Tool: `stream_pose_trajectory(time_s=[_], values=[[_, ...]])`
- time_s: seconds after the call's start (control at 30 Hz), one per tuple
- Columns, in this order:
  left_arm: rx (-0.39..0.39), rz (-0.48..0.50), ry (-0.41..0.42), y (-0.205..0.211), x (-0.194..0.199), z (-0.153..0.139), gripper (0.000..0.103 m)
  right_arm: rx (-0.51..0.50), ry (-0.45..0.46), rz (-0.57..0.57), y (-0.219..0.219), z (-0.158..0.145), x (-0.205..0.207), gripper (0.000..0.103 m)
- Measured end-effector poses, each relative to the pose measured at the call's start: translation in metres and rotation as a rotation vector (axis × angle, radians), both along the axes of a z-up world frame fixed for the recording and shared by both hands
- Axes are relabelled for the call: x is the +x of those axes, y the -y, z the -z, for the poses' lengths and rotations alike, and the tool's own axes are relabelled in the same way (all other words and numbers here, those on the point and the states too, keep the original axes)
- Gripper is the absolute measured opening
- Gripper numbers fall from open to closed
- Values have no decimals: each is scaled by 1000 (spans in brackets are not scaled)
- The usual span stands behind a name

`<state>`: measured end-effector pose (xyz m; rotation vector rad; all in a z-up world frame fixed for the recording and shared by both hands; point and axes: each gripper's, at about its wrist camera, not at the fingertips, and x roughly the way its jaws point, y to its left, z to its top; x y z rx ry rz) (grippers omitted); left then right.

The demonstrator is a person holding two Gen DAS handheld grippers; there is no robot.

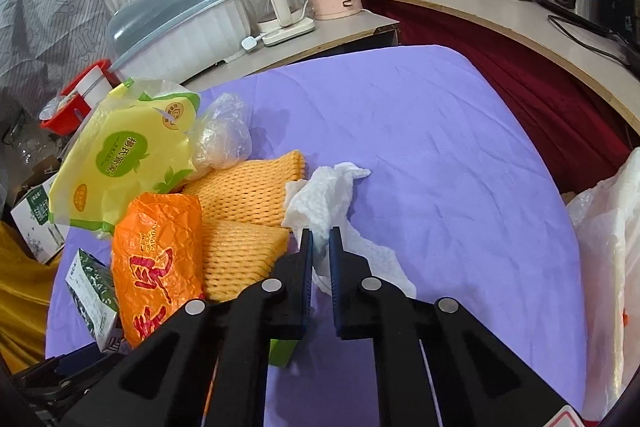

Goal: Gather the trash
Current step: 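Grasp the white tissue with the right gripper while the left gripper grasps the orange printed bag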

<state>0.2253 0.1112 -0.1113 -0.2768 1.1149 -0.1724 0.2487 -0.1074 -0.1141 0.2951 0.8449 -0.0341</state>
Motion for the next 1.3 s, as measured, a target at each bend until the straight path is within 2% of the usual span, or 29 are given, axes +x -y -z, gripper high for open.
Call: stream_pose_trajectory(time_s=[0.37,0.43,0.47,0.5,0.7,0.97,1.3], values=[[28,51,-2,34,5,11,82,35,32,85,32,-15,-58,5],[32,73,-5,43,4,13,71,37,33,94,35,-17,-67,5],[37,89,-9,47,4,14,61,39,33,97,36,-17,-70,5],[43,107,-15,52,3,15,55,43,35,100,37,-18,-75,5],[61,140,-2,63,-9,5,35,58,49,108,38,-25,-94,5],[56,164,67,70,-33,-28,31,75,110,117,43,-49,-121,5],[36,271,177,106,-72,-79,31,67,216,186,74,-90,-171,5]])
